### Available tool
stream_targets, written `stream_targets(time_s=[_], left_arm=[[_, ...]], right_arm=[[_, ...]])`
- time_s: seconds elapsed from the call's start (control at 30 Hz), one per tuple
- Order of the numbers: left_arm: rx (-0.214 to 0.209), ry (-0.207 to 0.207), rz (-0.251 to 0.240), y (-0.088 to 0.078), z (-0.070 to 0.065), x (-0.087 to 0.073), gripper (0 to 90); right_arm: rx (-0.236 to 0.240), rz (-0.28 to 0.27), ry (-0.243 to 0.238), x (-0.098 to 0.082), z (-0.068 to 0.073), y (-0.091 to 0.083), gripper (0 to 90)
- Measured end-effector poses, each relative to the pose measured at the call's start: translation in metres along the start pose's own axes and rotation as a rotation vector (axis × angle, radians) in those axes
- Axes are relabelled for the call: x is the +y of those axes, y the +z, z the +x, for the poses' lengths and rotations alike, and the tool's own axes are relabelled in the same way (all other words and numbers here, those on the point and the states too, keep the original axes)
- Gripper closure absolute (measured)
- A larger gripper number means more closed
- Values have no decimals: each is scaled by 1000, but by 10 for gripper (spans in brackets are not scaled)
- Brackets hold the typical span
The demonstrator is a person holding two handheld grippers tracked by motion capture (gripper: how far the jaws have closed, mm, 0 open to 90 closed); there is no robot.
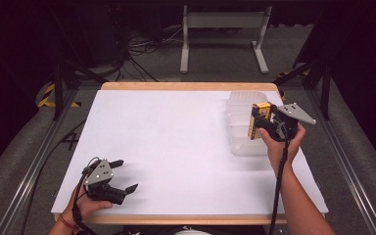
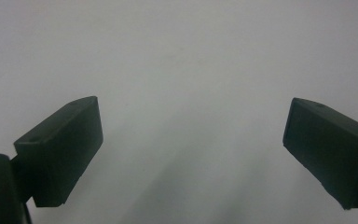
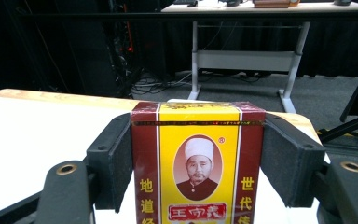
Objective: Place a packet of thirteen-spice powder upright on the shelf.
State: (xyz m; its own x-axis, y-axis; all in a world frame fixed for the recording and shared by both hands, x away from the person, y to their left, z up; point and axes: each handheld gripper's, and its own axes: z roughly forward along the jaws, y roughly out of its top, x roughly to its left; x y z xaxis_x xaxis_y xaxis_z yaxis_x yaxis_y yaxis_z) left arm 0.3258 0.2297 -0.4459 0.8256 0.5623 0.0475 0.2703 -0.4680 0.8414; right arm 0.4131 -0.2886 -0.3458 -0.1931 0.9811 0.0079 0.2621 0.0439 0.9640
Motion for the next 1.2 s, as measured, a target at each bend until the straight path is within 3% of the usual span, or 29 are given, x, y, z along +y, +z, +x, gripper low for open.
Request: stream_targets(time_s=[0.27,0.43,0.7,0.87,1.2], left_arm=[[-7,12,13,2,-1,0,58],[-7,12,15,2,-1,0,60],[-12,12,17,3,-2,0,62],[-13,12,12,3,-2,0,63],[-7,12,9,2,-1,0,64]], right_arm=[[30,42,-26,5,-2,-11,323],[25,21,-39,3,0,-11,328],[-13,-38,26,-2,-3,-3,329],[-31,-19,22,-10,-1,-1,327],[-10,34,-5,-17,5,4,323]])
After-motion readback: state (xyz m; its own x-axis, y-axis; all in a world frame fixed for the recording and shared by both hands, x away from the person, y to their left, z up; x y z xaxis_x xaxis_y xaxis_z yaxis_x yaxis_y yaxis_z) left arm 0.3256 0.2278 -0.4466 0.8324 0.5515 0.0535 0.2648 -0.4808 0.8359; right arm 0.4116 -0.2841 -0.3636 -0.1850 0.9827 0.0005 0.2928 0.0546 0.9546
